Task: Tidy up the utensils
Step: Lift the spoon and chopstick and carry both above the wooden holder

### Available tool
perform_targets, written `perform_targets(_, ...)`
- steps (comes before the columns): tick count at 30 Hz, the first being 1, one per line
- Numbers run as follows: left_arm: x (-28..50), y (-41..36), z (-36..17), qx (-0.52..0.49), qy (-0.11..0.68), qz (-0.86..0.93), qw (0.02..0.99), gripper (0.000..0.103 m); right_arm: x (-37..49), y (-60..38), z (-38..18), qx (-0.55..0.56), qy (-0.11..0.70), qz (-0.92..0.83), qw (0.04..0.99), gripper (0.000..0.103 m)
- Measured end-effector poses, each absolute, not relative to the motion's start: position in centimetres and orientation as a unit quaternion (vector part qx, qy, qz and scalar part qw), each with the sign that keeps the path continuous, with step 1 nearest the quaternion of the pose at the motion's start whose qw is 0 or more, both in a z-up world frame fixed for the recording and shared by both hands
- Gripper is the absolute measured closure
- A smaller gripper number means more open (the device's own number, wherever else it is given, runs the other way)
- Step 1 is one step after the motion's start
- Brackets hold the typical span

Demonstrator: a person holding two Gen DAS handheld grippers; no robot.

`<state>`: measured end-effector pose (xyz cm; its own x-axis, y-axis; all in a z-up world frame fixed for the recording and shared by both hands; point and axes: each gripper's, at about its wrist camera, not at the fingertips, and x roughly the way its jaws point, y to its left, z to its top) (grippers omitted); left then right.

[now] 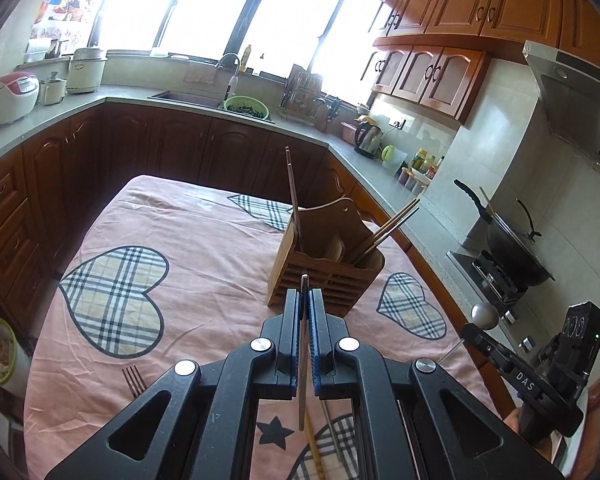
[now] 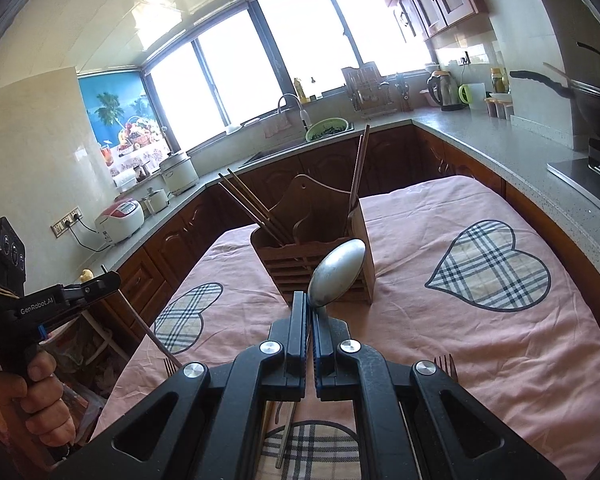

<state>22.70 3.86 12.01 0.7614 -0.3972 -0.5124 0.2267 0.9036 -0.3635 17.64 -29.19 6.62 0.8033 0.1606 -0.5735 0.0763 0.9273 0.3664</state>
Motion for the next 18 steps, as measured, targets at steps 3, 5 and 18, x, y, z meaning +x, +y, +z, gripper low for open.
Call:
perform_targets(3, 22.8, 4.0, 12.5, -0.142, 0.294, -0.171, 0.930, 0.100, 17.9, -29.4, 7.0, 0.188, 0.306, 0.022, 0.933, 0.101)
perform_targets(5, 23.0, 4.0, 12.7, -0.143, 0.289, -0.172, 0.931, 0.100, 18.1, -29.5, 7.3, 0.187, 0.302, 0.022, 0.934, 0.101)
perform_targets(18, 26.1, 4.4, 13.7, -0.160, 0.263, -0.170, 0.936, 0.100, 20.9, -31.0, 8.7, 0.175, 0.271, 0.007, 0.947, 0.101)
